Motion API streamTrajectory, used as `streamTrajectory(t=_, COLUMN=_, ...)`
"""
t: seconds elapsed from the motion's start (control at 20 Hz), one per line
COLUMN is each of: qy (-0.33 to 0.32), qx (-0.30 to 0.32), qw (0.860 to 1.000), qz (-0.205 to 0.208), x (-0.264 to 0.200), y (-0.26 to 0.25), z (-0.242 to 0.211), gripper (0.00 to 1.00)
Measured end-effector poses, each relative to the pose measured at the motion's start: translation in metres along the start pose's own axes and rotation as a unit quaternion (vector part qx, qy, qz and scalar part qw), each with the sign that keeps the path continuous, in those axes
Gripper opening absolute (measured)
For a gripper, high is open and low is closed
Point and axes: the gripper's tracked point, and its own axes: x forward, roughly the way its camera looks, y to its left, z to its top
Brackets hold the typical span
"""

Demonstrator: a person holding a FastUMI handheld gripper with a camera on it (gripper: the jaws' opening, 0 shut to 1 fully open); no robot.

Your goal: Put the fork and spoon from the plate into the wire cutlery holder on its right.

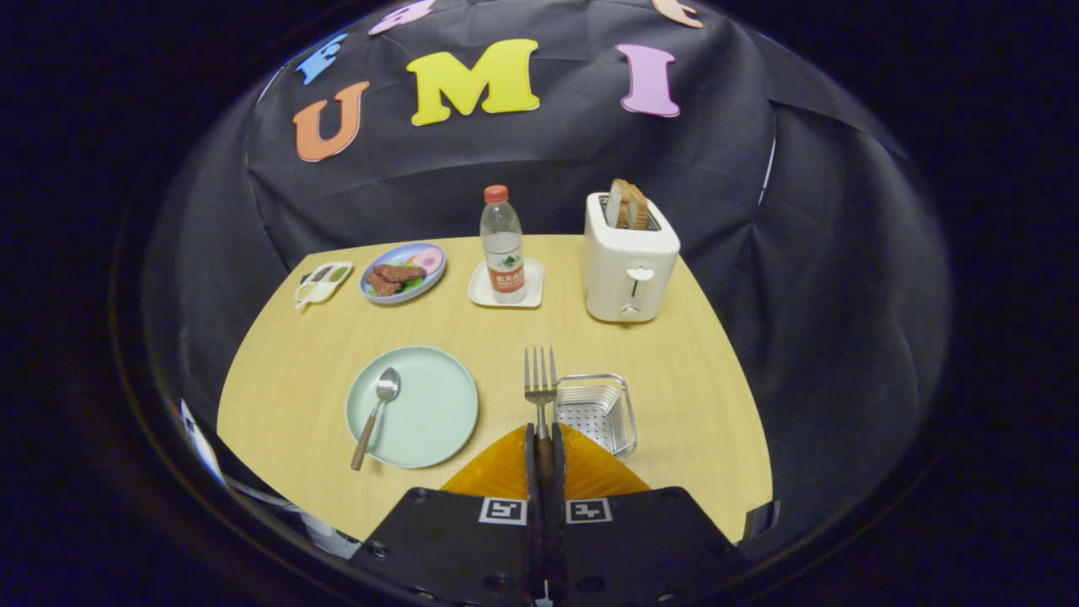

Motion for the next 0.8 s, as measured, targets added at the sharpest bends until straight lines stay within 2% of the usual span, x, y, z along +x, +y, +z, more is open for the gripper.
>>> streamTrajectory(t=0.15, qy=0.024, qx=0.008, qw=1.000, qz=-0.006, x=0.004, y=-0.017, z=-0.009, gripper=0.03)
streamTrajectory(t=0.4, qy=0.108, qx=0.028, qw=0.994, qz=-0.003, x=0.016, y=-0.028, z=-0.032, gripper=0.03)
streamTrajectory(t=0.8, qy=0.158, qx=0.045, qw=0.986, qz=-0.008, x=0.030, y=-0.033, z=-0.026, gripper=0.04)
